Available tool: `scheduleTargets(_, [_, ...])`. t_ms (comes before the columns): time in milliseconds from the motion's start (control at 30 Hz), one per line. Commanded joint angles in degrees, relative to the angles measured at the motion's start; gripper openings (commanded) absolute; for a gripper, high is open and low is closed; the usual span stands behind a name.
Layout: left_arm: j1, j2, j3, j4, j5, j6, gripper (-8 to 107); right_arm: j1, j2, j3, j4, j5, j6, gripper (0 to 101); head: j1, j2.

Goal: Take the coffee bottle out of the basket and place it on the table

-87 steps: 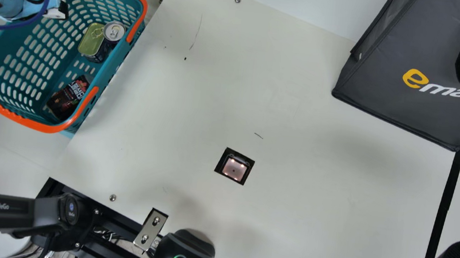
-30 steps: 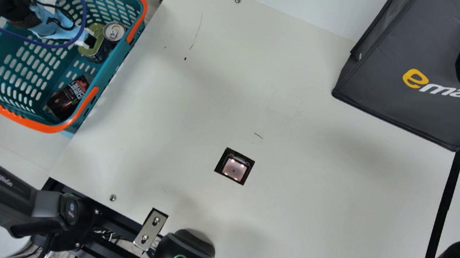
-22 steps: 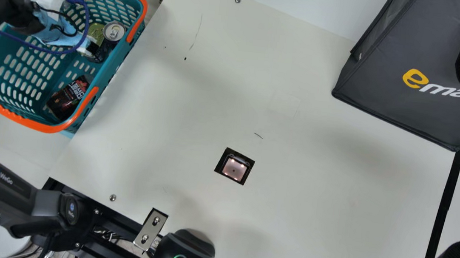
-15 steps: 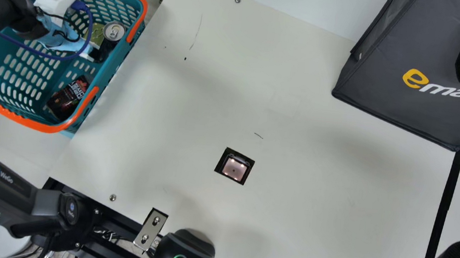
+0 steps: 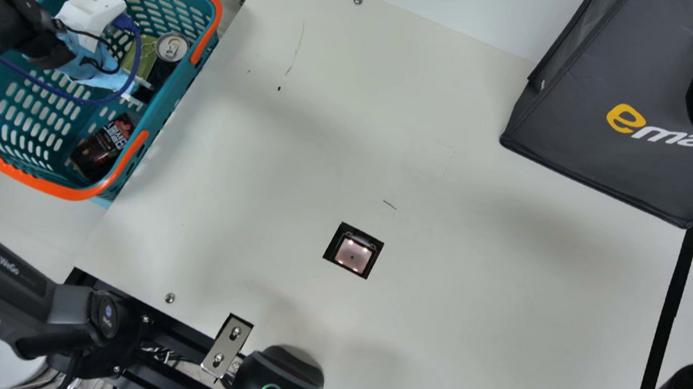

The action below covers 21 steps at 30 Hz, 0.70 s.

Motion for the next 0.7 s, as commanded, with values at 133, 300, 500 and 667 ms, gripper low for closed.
scheduleTargets(133, [0.68,-0.40,0.90,-1.11,-0.09,6.07,90,0.00,0.00,0.00,0.00,0.00,0.00,91,-1.48,0.14])
scheduleTargets(300, [1.27,-0.50,1.63,-1.60,-0.39,9.01,90,0.00,0.00,0.00,0.00,0.00,0.00,91,-1.48,0.14])
scheduleTargets(500, [1.46,-0.24,2.59,-2.10,-1.21,11.07,90,0.00,0.00,0.00,0.00,0.00,0.00,91,-1.48,0.14])
scheduleTargets(667, [1.30,0.17,3.33,-2.58,-1.95,12.14,90,0.00,0.00,0.00,0.00,0.00,0.00,91,-1.48,0.14])
